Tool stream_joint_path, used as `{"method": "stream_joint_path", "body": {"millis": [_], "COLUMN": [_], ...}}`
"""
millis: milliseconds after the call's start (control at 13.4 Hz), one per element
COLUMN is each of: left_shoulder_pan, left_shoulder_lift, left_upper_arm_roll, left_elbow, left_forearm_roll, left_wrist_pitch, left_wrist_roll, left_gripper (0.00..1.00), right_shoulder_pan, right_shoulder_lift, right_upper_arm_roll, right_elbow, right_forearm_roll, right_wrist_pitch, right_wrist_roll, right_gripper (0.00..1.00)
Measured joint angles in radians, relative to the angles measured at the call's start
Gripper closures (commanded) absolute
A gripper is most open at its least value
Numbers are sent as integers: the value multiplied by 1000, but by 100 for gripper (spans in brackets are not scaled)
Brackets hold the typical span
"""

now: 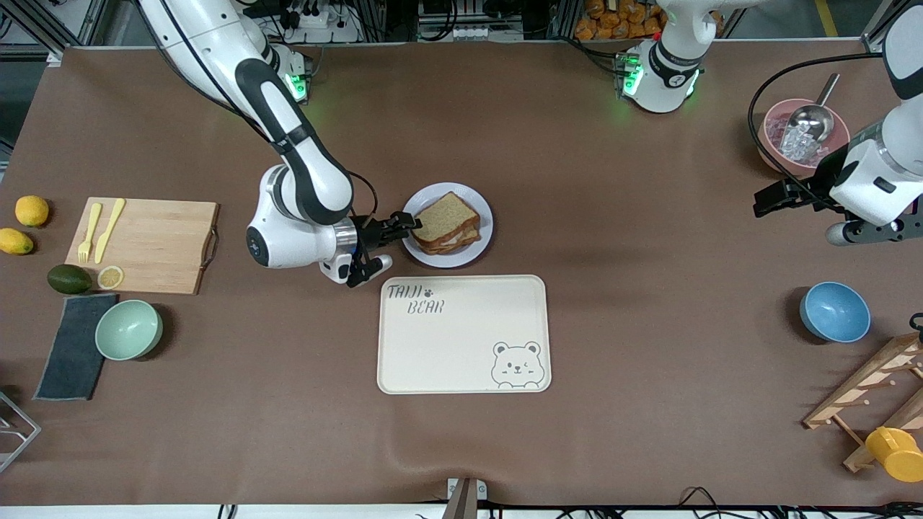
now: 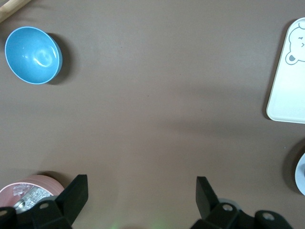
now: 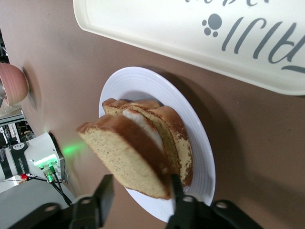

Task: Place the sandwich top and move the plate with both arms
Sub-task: 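Lower the bread onto the egg toast and open the right gripper, then withdraw the right gripper while the left gripper reaches toward the plate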

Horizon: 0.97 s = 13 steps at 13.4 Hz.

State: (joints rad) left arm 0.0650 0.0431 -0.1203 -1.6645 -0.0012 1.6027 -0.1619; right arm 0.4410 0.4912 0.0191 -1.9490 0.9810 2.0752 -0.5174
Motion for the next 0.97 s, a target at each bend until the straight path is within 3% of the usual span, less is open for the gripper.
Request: {"method": "stream_joint_path", "body": {"millis": [671,969], "left_shoulder_pan": [-2,-1], "left_shoulder_lift": [0,2], "left_upper_arm_roll": [-12,-12], "left_elbow": [-8,-47], "left_forearm_roll": [-19,-142], "left_wrist_pitch": [1,38], "left_wrist_roll": [0,-33], "left_gripper": [0,0], "right_shoulder_pan": [-105,-110], "right_shoulder_lift": [-65,-130], "right_upper_arm_roll": [-21,-77], "right_elbow": [6,8], "right_forearm_roll": [-18,-211], "right_wrist_pitch": [-67,-66], "right_wrist_roll": [1,88], "right_gripper": [0,0]}}
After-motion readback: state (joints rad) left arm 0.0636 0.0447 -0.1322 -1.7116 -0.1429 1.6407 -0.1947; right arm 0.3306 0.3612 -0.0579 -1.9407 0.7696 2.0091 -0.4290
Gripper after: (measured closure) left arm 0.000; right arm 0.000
